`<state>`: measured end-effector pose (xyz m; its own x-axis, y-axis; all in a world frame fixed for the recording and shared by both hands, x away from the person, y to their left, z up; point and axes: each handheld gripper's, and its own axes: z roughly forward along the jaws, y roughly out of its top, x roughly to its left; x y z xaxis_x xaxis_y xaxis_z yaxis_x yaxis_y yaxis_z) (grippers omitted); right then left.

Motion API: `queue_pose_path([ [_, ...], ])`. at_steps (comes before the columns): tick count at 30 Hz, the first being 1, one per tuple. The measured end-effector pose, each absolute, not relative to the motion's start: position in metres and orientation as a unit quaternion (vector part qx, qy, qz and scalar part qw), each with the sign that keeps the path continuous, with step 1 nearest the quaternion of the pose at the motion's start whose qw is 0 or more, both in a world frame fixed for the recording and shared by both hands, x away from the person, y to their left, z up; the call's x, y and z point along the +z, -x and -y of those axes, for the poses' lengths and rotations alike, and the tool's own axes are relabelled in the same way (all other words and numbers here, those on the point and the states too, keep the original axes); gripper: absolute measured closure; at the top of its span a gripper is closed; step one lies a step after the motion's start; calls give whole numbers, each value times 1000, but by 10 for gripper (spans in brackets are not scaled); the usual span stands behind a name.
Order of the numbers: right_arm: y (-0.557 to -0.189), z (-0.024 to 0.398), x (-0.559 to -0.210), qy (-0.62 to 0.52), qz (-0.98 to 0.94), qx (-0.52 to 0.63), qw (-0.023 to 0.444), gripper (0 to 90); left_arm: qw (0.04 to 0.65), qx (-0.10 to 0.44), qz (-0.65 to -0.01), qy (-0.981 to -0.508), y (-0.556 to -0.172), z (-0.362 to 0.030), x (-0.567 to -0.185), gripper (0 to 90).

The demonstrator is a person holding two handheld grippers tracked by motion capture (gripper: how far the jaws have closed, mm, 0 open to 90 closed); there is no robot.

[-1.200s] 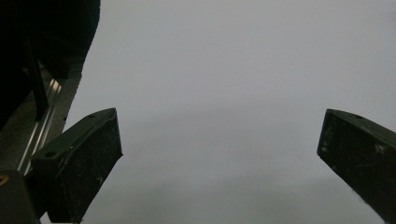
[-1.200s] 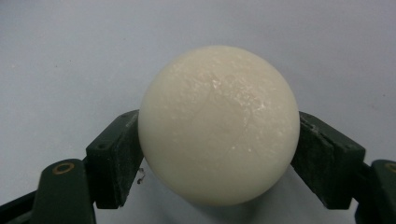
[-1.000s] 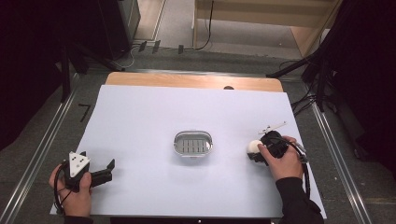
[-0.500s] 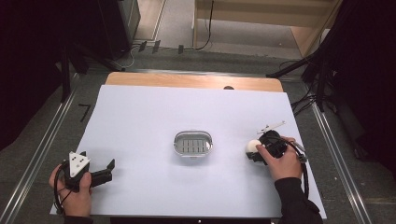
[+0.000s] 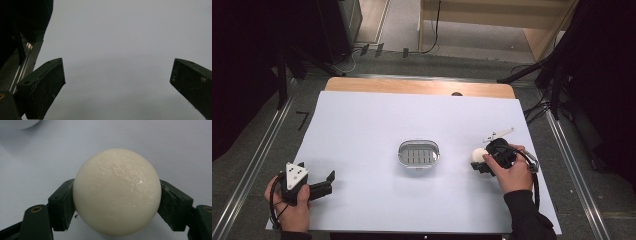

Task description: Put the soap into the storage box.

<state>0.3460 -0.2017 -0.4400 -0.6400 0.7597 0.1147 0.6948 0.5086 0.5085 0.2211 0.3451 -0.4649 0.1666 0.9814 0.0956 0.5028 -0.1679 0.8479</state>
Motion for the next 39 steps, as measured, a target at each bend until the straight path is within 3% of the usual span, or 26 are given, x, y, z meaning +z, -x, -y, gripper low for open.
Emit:
queue_pose_path([
  [39,-342,138,-415,-346,-894,282,42,250,348,345,-544,-682,-221,-345,-465,2],
])
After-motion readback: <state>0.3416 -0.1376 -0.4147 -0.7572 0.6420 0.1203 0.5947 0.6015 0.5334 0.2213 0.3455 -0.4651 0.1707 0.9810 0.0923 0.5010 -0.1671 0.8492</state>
